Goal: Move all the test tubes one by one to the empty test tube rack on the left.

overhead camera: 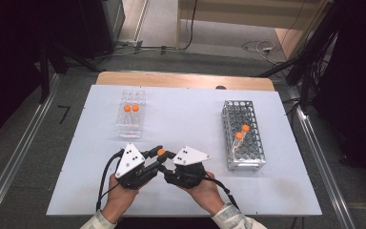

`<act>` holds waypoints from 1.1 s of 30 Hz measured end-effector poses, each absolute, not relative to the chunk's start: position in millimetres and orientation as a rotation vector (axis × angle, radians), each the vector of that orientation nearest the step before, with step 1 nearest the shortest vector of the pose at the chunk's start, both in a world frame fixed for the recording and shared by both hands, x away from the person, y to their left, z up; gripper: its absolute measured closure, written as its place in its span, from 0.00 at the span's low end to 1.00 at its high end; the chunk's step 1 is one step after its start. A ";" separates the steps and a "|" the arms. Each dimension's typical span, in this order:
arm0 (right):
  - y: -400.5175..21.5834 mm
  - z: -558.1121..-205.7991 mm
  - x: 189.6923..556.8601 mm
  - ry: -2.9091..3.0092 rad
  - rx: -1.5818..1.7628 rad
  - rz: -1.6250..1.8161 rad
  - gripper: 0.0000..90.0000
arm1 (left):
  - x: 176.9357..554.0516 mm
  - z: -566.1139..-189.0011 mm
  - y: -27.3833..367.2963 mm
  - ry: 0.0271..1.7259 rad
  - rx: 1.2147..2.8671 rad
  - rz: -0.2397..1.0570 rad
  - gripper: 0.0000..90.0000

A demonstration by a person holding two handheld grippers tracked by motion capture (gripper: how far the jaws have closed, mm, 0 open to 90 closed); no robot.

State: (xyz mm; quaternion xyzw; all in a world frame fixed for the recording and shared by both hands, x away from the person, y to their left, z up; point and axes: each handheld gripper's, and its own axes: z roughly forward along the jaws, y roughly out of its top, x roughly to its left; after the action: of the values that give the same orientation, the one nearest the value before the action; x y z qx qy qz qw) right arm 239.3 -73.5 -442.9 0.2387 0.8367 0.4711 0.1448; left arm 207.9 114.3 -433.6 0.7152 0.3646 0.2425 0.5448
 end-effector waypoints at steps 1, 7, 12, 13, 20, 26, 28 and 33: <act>-75.6 -442.1 238.8 2.412 0.693 1.365 0.50 | 208.6 -433.2 115.7 0.871 1.692 0.572 0.77; -98.4 -438.8 237.5 2.393 0.732 1.371 0.47 | 214.0 -430.1 126.3 0.911 1.658 0.568 0.77; -118.8 -437.0 234.0 2.374 0.757 1.369 0.45 | 219.9 -426.1 135.9 0.945 1.634 0.575 0.78; -122.8 -436.8 233.2 2.374 0.764 1.369 0.44 | 221.3 -425.7 137.8 0.952 1.628 0.577 0.78; -149.9 -437.1 224.9 2.354 0.796 1.366 0.43 | 229.1 -419.2 146.9 0.983 1.597 0.593 0.78; -170.9 -437.9 217.9 2.340 0.821 1.357 0.43 | 234.8 -413.7 151.4 1.000 1.578 0.618 0.78; -177.1 -437.6 216.0 2.333 0.833 1.359 0.43 | 237.1 -413.6 151.9 1.009 1.573 0.622 0.78; -191.2 -434.5 212.0 2.301 0.860 1.377 0.43 | 242.0 -410.5 152.6 1.015 1.566 0.635 0.78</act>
State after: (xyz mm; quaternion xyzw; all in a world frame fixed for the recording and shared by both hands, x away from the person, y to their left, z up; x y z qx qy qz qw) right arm 212.0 -191.2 -434.5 0.3015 0.8063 0.4825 0.1620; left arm 242.0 152.6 -410.5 0.6623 0.4294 0.2685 0.5521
